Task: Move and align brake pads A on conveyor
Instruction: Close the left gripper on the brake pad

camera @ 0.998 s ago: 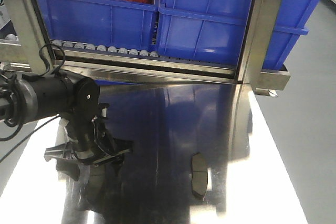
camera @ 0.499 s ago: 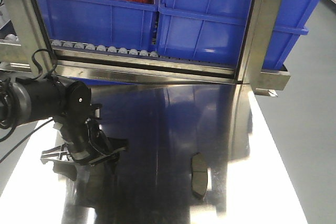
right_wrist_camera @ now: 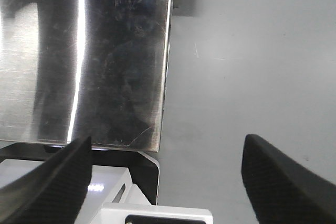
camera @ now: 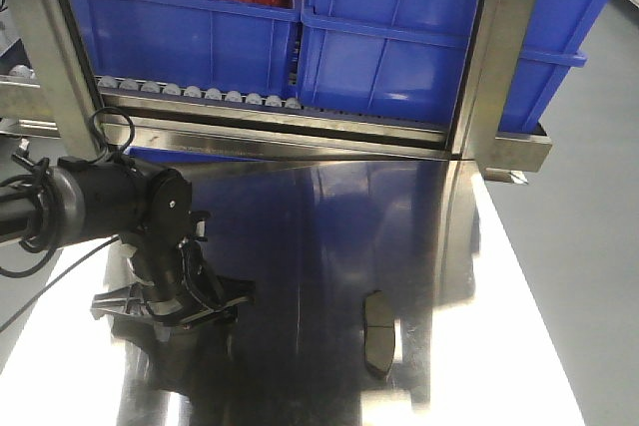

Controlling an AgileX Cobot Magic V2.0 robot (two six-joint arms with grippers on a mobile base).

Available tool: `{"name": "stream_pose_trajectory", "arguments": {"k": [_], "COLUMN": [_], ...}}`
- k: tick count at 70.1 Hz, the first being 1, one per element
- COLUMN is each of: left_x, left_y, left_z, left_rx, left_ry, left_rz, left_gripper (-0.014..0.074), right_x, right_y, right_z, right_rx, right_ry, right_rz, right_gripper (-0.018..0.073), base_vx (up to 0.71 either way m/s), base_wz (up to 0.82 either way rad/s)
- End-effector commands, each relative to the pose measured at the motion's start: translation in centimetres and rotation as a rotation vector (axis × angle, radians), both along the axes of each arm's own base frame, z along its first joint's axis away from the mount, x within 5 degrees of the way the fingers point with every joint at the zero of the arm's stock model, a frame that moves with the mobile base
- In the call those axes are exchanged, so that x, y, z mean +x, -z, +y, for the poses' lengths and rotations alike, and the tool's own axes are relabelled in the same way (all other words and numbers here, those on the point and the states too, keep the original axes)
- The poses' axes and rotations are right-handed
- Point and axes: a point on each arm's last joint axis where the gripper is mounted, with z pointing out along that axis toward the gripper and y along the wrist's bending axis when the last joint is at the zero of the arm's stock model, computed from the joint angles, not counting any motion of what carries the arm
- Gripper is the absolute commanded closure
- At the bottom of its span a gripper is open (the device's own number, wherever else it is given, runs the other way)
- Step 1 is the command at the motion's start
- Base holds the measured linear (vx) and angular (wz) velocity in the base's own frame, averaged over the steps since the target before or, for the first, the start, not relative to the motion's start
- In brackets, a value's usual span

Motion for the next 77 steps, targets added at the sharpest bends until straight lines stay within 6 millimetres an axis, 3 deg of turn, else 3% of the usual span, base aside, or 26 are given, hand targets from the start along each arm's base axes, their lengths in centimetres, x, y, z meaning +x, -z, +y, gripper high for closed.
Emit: {"name": "stream_pose_trajectory", "arguments": {"k": [1,77], "left_x": [0.13,0.16], "left_y": [-1.79,-2.74], "left_z": [-0.28,-0.11], "left_rx": [-0.034,-0.028], "left_ry": [-0.002,0.007], "left_rz": [-0.057,-0.096], "left_gripper": [0.0011,0.0011], "right_x": [0.04,0.04], "right_y": [-0.63,-0.63], "right_z": [-0.06,-0.06], "right_rx": [-0.009,-0.009], "right_ry": [-0.002,-0.002], "right_rz": [0.001,0.001], "right_gripper": [-0.0006,-0.0006], "base_vx": [0.0,0.0], "base_wz": [0.0,0.0]}}
